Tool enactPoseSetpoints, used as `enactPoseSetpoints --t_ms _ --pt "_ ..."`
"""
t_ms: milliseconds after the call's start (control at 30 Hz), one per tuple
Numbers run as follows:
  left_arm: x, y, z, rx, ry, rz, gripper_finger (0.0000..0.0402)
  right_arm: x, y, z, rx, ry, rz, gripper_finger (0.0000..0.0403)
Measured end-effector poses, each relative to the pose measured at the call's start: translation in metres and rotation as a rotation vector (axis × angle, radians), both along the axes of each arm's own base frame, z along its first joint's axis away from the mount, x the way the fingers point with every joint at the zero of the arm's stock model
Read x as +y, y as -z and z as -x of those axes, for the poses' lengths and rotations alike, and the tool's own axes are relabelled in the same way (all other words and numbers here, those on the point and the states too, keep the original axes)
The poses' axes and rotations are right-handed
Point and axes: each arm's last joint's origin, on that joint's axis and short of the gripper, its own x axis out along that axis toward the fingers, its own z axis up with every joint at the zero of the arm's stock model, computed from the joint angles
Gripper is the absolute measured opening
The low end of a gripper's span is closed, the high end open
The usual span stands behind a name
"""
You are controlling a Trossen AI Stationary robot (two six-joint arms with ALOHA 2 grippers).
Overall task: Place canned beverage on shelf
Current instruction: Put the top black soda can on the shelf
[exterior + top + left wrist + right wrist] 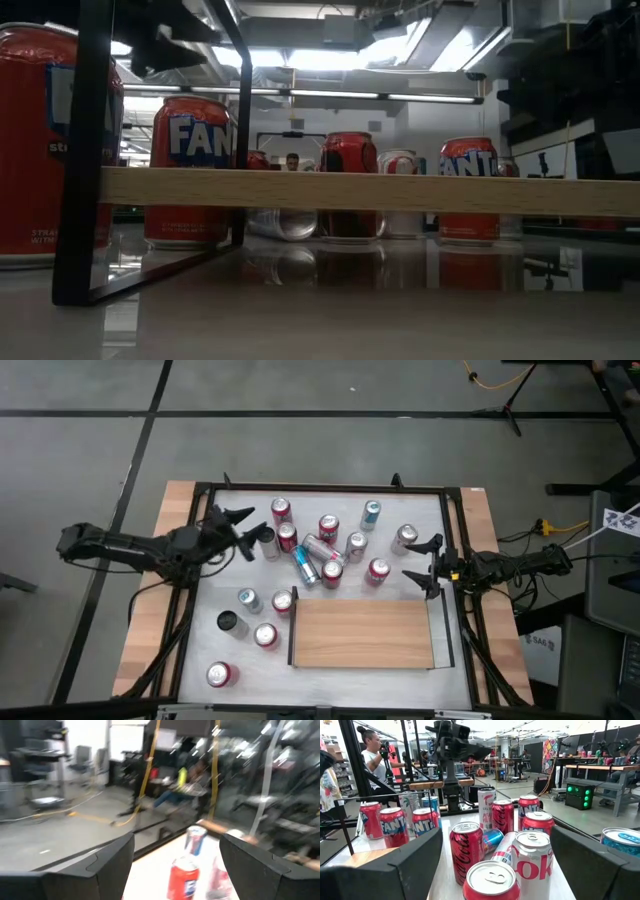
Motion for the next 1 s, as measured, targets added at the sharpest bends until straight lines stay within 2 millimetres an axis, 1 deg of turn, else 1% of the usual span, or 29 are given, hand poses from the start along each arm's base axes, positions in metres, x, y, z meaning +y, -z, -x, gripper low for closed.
enactPoseSetpoints --t_ms 200,367,467,533,733,833,1000 --pt "0.001 -0.019 -0.034 0.165 -0.120 -0.009 0.0289 0.000 0.000 0.000 0.001 0.000 0.000 0.0358" --pt "0.001 -0.037 -0.060 0.202 -0.198 0.020 0.0289 0.000 0.000 0.000 0.000 0.000 0.000 0.0358" --pt "0.001 -0.040 -0.072 0.232 -0.222 0.072 0.0289 0.000 0.000 0.000 0.001 0.000 0.000 0.0358" --pt "0.001 -0.038 -0.078 0.257 -0.234 0.115 0.0289 0.000 0.000 0.000 0.000 0.000 0.000 0.0358" --pt "-0.004 -0.023 -0.084 0.309 -0.265 0.239 0.0289 0.000 0.000 0.000 0.001 0.000 0.000 0.0358" --pt "-0.006 -0.018 -0.081 0.308 -0.283 0.284 0.0289 0.000 0.000 0.000 0.001 0.000 0.000 0.0358" --pt "-0.006 -0.013 -0.076 0.350 -0.304 0.298 0.0289 0.000 0.000 0.000 0.001 0.000 0.000 0.0358"
